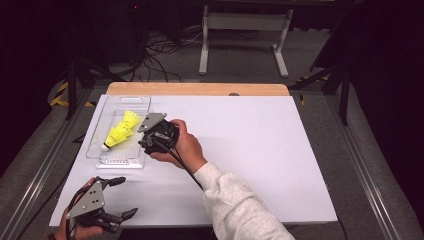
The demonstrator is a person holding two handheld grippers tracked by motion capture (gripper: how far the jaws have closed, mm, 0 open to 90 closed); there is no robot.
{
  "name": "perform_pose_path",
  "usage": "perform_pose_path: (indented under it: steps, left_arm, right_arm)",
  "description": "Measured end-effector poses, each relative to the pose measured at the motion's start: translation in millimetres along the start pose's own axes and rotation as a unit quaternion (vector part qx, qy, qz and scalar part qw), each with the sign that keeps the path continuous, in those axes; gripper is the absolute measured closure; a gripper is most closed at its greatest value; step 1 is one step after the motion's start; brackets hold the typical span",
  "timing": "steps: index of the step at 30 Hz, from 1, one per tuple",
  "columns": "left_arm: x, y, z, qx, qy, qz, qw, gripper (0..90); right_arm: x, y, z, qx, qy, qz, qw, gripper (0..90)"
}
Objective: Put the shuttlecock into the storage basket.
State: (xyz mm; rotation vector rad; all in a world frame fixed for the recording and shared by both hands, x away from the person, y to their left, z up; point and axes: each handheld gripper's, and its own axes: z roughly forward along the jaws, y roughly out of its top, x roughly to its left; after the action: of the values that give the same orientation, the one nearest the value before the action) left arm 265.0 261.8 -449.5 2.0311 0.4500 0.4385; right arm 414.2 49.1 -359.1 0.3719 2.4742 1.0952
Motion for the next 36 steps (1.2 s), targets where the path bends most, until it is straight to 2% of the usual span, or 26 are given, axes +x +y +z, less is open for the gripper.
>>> perform_pose_path:
  steps: [3, 9, 23, 36]
  left_arm:
    - [-0.1, -0.1, 0.0, 0.0, 0.0, -0.001, 1.0, 5.7]
    - [-0.2, 0.1, 0.5, 0.001, 0.0, 0.001, 1.0, 5.7]
    - [-0.2, 0.3, 1.1, 0.004, 0.003, 0.004, 1.0, 5.7]
    - [-0.1, 0.5, 1.4, 0.005, 0.005, 0.003, 1.0, 5.7]
  right_arm:
    - [-1.2, -2.0, -4.0, -0.002, -0.006, -0.002, 1.0, 46.0]
    - [-7.6, -10.1, -18.5, -0.012, -0.018, 0.011, 0.9997, 43.9]
    - [-12.9, -24.9, -37.7, -0.02, -0.036, 0.012, 0.9991, 40.0]
    - [-15.9, -34.1, -50.3, -0.02, -0.056, 0.006, 0.9982, 29.9]
